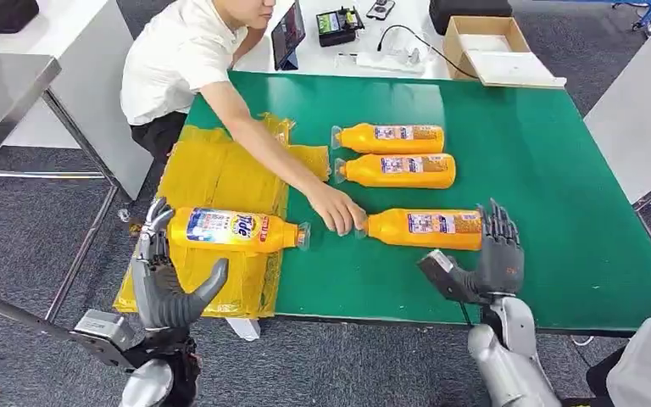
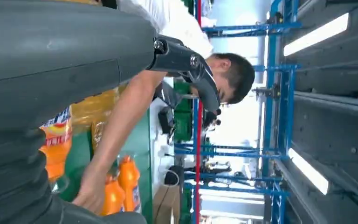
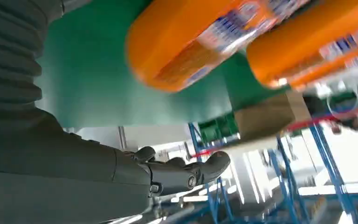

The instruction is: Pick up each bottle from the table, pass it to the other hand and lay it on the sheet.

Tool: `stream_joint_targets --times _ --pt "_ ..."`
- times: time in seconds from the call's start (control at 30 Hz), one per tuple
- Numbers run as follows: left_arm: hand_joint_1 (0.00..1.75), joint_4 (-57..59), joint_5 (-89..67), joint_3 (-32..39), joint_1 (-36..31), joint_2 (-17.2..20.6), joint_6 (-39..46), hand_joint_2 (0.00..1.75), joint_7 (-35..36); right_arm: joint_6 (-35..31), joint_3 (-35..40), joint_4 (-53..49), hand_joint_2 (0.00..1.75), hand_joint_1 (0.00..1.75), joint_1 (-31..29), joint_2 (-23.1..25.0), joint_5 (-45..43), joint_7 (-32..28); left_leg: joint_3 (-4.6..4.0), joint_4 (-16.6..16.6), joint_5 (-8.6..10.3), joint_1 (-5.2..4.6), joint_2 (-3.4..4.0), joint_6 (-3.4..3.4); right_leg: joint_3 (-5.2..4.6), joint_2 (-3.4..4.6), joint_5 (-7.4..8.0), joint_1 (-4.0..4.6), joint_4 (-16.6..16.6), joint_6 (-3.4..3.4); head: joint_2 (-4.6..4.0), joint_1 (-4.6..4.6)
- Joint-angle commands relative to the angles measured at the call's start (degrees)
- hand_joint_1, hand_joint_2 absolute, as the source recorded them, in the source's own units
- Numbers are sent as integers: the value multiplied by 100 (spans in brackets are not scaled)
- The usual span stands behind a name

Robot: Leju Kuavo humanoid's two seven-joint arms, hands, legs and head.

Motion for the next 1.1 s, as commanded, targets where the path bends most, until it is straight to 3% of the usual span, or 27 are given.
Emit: stream_joint_targets --times 0.03,0.13,0.33,0.5,0.6,0.63,1.1 --pt "0 598 -29 -354 -303 86 110 175 -11 239 633 1774 175 0 -946 -40 151 294 21 -8 -3 3 9 4 19 -2 -3 7 -5 -13 0 0" --pt "0 591 -29 -354 -298 92 111 175 -11 234 635 1771 175 0 -939 -47 147 293 47 -13 -13 3 13 12 45 -5 -13 10 -8 -19 0 -2" --pt "0 590 -78 -395 -353 79 194 175 8 660 986 1927 175 0 -1020 26 396 587 18 -6 -6 2 9 8 21 -1 -8 5 -3 -8 0 0" --pt "0 651 -88 -475 -429 85 200 175 44 1164 1322 2221 175 0 -1117 -3 718 1067 18 -7 -6 0 9 7 20 -2 -8 4 -3 -10 0 0" --pt "0 674 -86 -483 -436 97 202 175 160 1560 1533 2350 175 0 -1214 -82 978 1574 34 -10 -8 2 8 10 35 -7 -11 8 -7 -14 0 -2" --pt "0 650 -61 -477 -399 107 160 175 248 1681 1682 2373 175 0 -1258 -109 1194 1988 26 -8 -5 1 4 9 26 -7 -9 5 -5 -10 0 0" --pt "0 614 -88 -452 -351 58 -25 175 486 2055 1738 2339 175 0 -1483 -131 1475 2744 60 -9 -1 0 3 10 62 -8 -6 5 -9 -11 0 0"
